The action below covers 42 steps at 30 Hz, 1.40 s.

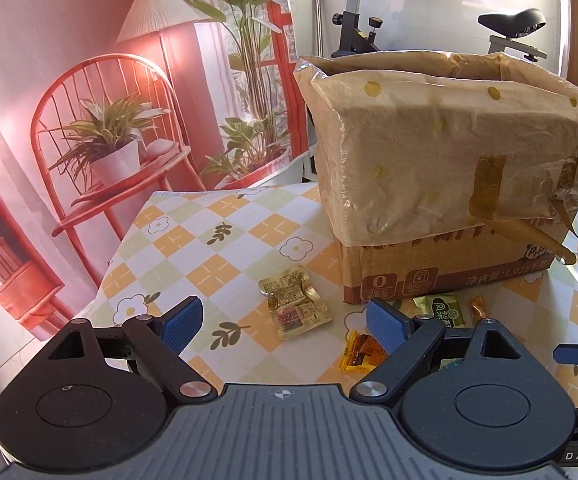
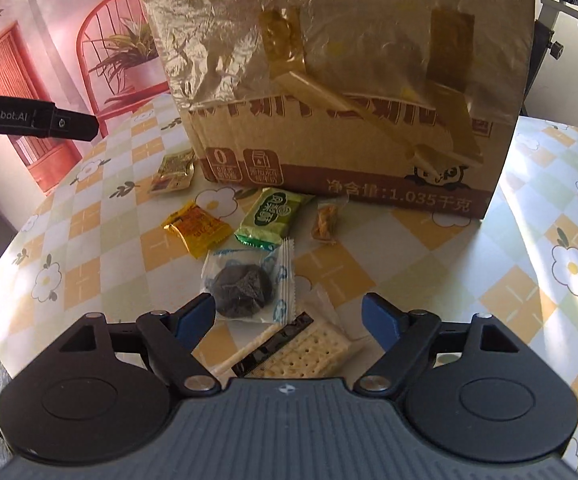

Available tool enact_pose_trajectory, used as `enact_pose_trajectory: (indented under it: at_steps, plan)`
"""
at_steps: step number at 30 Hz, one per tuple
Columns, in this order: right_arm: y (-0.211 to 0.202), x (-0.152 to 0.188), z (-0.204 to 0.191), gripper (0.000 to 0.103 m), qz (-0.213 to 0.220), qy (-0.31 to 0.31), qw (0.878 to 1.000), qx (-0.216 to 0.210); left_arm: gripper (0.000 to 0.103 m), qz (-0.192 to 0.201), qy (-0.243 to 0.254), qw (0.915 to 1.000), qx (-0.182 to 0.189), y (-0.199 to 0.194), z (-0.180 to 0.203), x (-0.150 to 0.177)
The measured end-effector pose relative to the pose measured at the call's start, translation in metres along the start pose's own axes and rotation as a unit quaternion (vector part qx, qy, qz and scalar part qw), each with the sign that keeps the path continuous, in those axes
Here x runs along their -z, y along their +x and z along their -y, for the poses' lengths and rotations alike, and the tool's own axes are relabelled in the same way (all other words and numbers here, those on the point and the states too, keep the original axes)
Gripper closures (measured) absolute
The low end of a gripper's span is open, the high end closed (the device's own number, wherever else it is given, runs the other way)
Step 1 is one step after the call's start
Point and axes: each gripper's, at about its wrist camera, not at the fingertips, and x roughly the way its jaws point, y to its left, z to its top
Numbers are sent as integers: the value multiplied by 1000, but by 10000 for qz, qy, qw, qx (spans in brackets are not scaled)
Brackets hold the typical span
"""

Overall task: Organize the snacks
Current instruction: 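Grasp the white cracker pack with the right tool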

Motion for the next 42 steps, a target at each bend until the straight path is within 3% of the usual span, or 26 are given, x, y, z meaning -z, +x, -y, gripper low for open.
enact_pose_trajectory:
  at_steps: [7, 19, 22, 24, 27, 37, 42]
  plan:
    - [21, 11, -1, 15, -398, -78, 9988, 277, 13, -121, -59, 9999, 12, 7, 3, 6]
    - [19, 21, 0, 15, -444, -263, 9977, 451, 13, -292, -80, 9995, -34, 15, 8, 13]
    - [16, 23, 0, 21, -404, -398, 9976, 389, 13, -323, -85, 9994, -36, 17, 8, 15]
    - [14, 25, -2, 35, -353, -582, 9969, 401, 13, -335, -123, 9994, -38, 18, 7, 15]
    - [14, 24, 5, 45, -237, -658, 9967, 422, 13, -356, -296, 9989, -32, 21, 3, 18]
    - [32, 1, 52, 48, 298, -744, 9957, 458, 15, -277, -712, 9970, 90, 34, 6, 30]
    - [28, 9, 64, 49, 571, -628, 9956, 389, 20, -257, -866, 9957, 220, 40, 9, 39]
